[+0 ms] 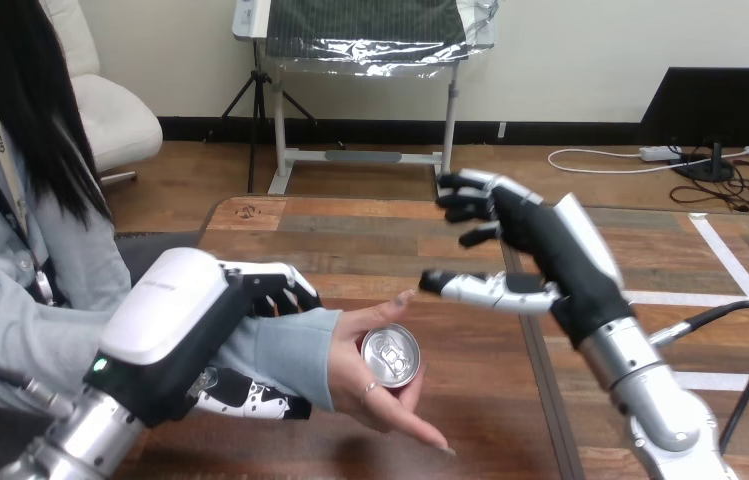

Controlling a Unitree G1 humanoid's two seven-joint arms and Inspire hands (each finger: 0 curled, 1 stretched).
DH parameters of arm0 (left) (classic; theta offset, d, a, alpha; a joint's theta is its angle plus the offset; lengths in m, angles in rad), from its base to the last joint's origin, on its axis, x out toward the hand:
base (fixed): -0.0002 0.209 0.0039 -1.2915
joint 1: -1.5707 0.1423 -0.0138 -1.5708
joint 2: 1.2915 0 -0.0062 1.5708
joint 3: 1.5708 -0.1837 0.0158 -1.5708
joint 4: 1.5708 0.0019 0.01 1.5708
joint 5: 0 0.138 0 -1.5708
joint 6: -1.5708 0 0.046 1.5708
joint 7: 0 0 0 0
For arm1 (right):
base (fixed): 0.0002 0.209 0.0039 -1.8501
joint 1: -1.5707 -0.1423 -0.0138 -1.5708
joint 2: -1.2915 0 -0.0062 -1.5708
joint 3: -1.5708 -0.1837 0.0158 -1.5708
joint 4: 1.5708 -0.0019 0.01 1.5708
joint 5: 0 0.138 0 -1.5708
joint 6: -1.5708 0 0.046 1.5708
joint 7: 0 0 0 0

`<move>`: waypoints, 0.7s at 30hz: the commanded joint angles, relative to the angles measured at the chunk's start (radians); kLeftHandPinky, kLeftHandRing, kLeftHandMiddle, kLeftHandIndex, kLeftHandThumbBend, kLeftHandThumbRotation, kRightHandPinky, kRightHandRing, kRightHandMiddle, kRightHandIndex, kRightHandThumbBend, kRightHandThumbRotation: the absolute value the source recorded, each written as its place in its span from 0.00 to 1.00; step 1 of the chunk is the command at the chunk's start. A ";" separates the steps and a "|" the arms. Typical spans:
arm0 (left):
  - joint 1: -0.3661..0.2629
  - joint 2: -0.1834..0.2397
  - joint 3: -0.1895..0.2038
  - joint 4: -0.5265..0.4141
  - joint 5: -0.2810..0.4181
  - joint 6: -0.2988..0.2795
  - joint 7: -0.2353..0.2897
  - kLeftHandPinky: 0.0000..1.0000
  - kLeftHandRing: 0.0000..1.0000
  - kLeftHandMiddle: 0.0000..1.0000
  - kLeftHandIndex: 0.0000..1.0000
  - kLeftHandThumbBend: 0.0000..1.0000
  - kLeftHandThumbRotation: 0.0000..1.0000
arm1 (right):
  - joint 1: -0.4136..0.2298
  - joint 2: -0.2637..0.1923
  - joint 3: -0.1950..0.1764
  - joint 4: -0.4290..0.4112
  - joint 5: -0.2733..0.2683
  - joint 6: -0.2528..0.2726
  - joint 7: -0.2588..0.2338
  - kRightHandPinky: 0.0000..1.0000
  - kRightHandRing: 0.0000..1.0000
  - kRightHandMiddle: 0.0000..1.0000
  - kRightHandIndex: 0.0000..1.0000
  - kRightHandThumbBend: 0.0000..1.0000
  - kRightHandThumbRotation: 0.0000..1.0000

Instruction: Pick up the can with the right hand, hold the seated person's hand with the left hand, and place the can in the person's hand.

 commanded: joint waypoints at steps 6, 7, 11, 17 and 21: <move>0.009 -0.085 0.064 -0.042 -0.085 -0.079 0.096 0.50 0.58 0.65 0.69 0.94 0.17 | 0.021 0.007 -0.045 -0.119 0.093 -0.066 0.040 0.64 0.75 0.77 0.80 0.82 0.26; 0.012 -0.096 0.066 -0.037 -0.096 -0.100 0.107 0.50 0.58 0.66 0.69 0.93 0.18 | 0.029 0.011 -0.046 -0.127 0.104 -0.072 0.047 0.64 0.75 0.77 0.80 0.82 0.27; 0.014 -0.124 0.071 -0.012 -0.125 -0.173 0.136 0.55 0.65 0.72 0.75 0.93 0.23 | 0.053 0.020 -0.048 -0.152 0.123 -0.083 0.061 0.65 0.75 0.77 0.80 0.83 0.30; 0.021 -0.172 0.089 -0.004 -0.112 -0.246 0.191 0.66 0.77 0.81 0.83 0.93 0.37 | 0.085 0.035 -0.049 -0.172 0.161 -0.132 0.092 0.65 0.75 0.77 0.81 0.83 0.34; 0.022 -0.189 0.089 0.002 -0.126 -0.293 0.192 0.73 0.82 0.85 0.86 0.92 0.41 | 0.098 0.043 -0.051 -0.169 0.166 -0.162 0.098 0.65 0.75 0.76 0.80 0.83 0.36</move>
